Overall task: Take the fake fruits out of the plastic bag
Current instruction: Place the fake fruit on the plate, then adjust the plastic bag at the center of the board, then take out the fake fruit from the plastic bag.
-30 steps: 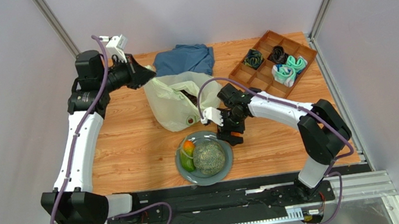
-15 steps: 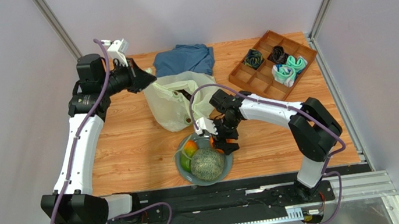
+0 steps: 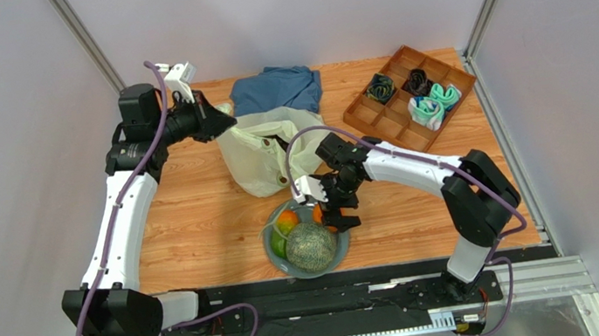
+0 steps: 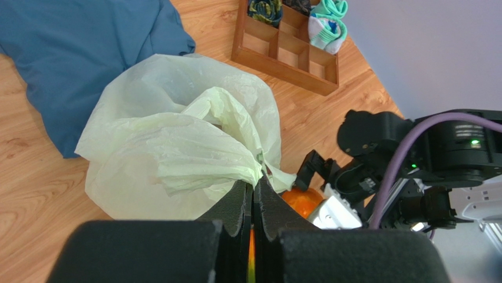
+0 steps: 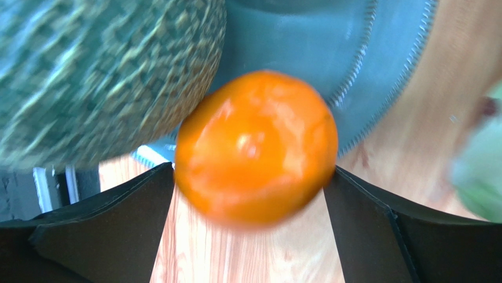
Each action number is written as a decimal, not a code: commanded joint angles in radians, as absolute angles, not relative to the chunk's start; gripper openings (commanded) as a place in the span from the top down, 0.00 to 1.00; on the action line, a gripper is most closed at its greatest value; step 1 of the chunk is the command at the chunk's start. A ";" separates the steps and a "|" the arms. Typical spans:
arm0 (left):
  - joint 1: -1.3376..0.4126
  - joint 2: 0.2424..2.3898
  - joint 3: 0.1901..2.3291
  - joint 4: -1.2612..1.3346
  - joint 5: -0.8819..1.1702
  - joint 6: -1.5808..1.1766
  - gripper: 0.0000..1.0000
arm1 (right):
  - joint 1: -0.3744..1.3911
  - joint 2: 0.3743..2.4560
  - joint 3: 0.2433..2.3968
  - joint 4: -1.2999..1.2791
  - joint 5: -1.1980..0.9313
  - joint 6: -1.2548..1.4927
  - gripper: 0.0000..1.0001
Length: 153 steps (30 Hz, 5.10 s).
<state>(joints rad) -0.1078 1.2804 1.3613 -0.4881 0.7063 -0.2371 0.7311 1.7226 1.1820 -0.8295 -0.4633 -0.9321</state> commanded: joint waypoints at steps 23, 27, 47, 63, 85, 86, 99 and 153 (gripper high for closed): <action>-0.103 0.996 1.126 -0.459 0.816 -0.304 1.00 | 0.773 1.703 1.634 -0.731 -0.220 -0.353 0.11; -0.088 0.974 1.109 -0.471 0.796 -0.288 1.00 | 0.813 1.770 1.625 -0.663 0.121 -0.313 0.07; -0.020 0.979 1.077 -0.531 0.882 -0.279 1.00 | 0.775 1.594 1.639 -0.715 -0.180 -0.341 0.09; -0.020 1.012 1.104 -0.526 0.865 -0.278 1.00 | 0.764 1.844 1.585 -0.608 0.254 -0.446 0.05; -0.152 1.526 2.047 -0.472 0.925 -0.086 1.00 | 0.462 1.729 1.923 -0.450 -0.031 -0.396 1.00; -0.167 1.479 2.004 -0.501 0.942 -0.072 1.00 | 0.463 1.673 1.729 -0.445 -0.034 -0.373 1.00; -0.382 1.195 1.253 -0.719 0.924 0.149 1.00 | 0.457 1.224 1.093 -0.555 -0.114 -0.393 0.41; -0.370 1.285 1.364 -0.744 0.839 0.064 1.00 | 0.460 2.218 1.819 -0.744 -0.186 -0.532 0.30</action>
<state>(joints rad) -0.3710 1.2827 1.3441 -0.7448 0.8040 0.0574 0.4850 2.1757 1.7439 -0.7006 -0.2119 -0.5827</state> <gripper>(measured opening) 0.008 0.751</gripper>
